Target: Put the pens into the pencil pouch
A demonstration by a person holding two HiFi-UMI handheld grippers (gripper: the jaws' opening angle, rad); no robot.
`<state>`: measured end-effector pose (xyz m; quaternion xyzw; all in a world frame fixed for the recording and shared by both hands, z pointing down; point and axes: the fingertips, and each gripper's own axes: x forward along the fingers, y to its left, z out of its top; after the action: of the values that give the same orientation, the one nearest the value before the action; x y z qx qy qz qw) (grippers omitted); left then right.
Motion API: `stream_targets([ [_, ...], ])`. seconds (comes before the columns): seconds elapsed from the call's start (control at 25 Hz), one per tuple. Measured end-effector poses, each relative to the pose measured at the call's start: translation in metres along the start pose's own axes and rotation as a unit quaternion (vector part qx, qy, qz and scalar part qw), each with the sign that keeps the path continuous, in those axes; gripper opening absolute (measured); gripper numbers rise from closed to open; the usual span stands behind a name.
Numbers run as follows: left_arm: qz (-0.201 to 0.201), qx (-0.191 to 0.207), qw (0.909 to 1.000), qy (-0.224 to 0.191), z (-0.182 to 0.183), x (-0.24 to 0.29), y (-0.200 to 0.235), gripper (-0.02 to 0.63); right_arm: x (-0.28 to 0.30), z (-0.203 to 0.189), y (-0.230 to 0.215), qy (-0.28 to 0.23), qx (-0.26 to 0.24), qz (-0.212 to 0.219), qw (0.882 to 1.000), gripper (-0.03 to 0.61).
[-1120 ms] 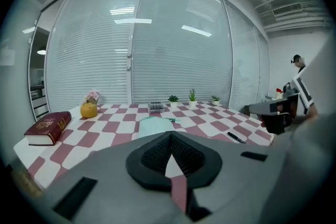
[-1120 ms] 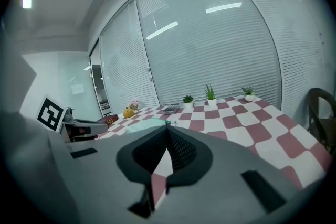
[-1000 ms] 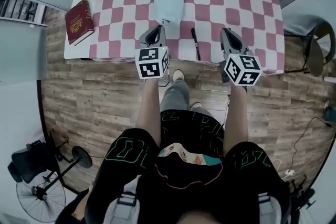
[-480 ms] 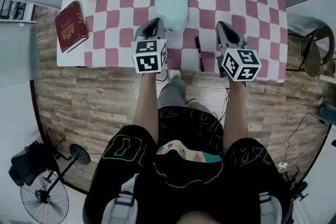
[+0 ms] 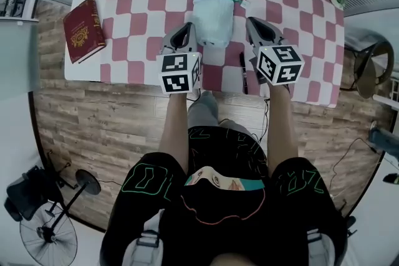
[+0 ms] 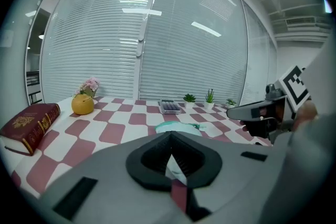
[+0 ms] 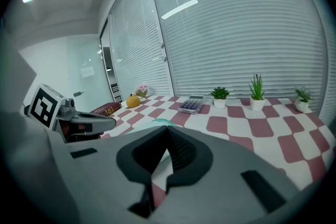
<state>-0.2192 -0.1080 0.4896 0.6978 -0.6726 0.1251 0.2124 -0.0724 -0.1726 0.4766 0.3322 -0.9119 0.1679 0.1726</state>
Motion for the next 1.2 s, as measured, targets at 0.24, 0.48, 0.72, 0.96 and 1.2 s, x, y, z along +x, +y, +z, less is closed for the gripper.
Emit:
stream_targets([
  [0.24,-0.008,-0.026,0.9996,-0.005,0.000,0.004,0.020,-0.003,0.038,0.002,0.017,0.041,-0.022,0.013,0.999,0.000],
  [0.48,-0.040,-0.069,0.9968,0.000,-0.005,0.013,0.026,-0.003,0.075,-0.004,0.027,0.089,-0.042,0.021,0.995,0.000],
  [0.72,-0.053,-0.091,0.9944,-0.012,0.001,0.018,0.037,-0.003,0.106,-0.013,0.031,0.136,-0.052,0.032,0.989,0.033],
  [0.96,-0.059,-0.103,0.9927,-0.020,0.007,0.021,0.048,-0.003,0.121,-0.015,0.028,0.158,-0.049,0.024,0.986,0.115],
  [1.2,-0.066,-0.109,0.9916,-0.022,0.008,0.023,0.054,-0.003,0.132,-0.021,0.025,0.181,-0.013,0.015,0.983,0.258],
])
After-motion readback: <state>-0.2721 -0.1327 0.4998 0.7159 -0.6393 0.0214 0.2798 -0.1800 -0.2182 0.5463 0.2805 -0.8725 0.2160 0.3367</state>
